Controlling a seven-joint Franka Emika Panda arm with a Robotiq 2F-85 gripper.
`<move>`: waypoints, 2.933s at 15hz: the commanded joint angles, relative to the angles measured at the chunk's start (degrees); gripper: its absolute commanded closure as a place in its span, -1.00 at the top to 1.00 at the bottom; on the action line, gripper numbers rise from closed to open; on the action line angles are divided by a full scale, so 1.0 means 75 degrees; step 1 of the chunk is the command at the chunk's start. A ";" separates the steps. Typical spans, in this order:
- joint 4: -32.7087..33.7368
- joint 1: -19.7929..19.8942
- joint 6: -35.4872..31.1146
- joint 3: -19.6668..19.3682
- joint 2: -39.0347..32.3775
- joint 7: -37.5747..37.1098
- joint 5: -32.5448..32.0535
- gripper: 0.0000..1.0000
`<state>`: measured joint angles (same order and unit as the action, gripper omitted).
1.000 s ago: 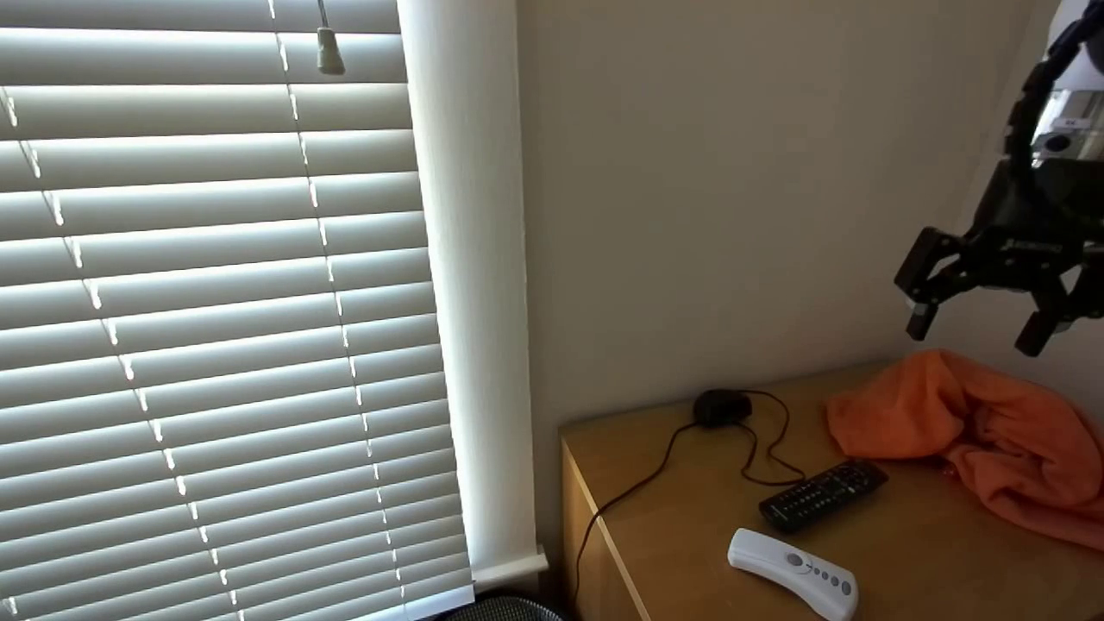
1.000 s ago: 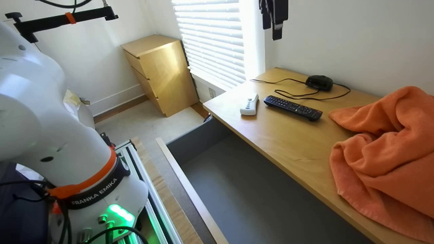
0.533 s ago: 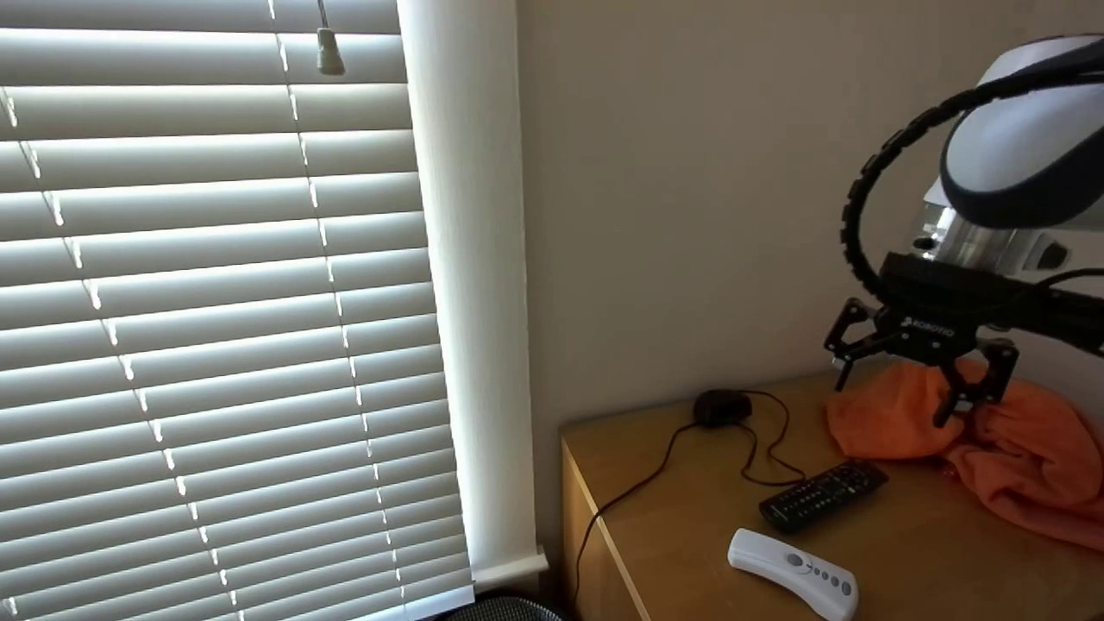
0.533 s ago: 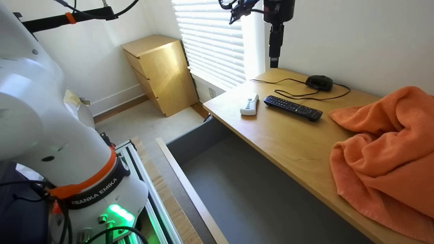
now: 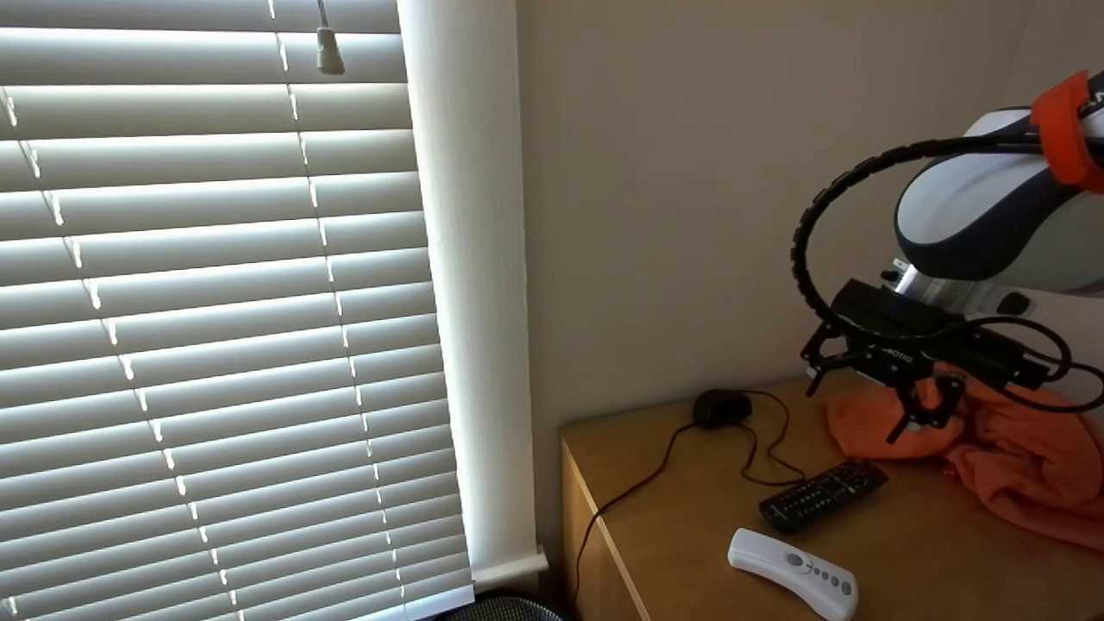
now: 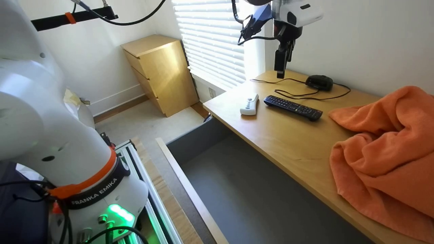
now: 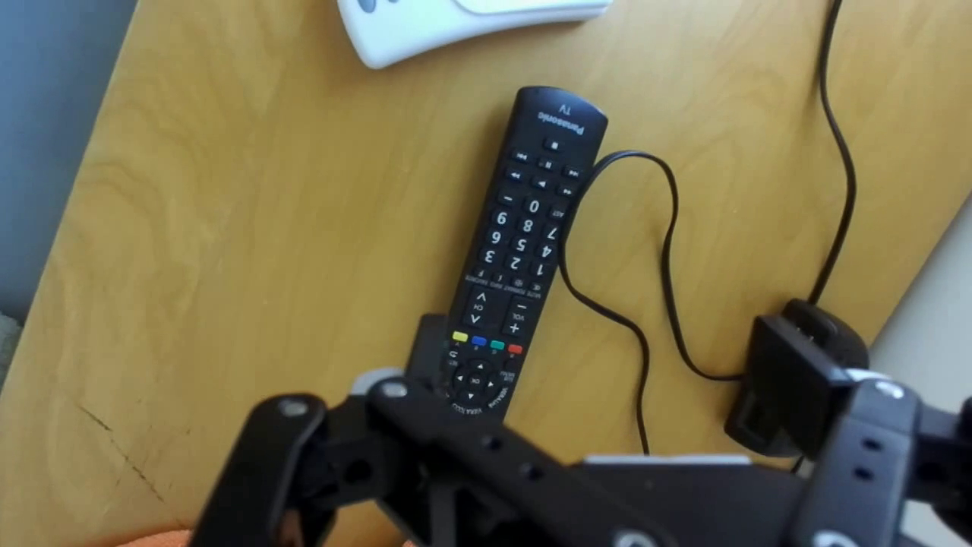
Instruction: Place the black remote control upside down
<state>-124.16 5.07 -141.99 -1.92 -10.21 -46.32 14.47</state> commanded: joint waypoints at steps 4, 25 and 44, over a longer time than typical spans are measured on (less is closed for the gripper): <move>0.0194 -0.0135 0.0269 -0.0157 -0.0307 -0.0023 0.0159 1.00; 0.2046 -0.0275 0.0675 0.0058 -0.3138 0.0061 0.1425 1.00; 0.3194 -0.0201 0.2466 -0.0106 -0.3763 0.0149 0.1345 1.00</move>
<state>-100.55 3.44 -124.66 -2.14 -38.31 -45.81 24.34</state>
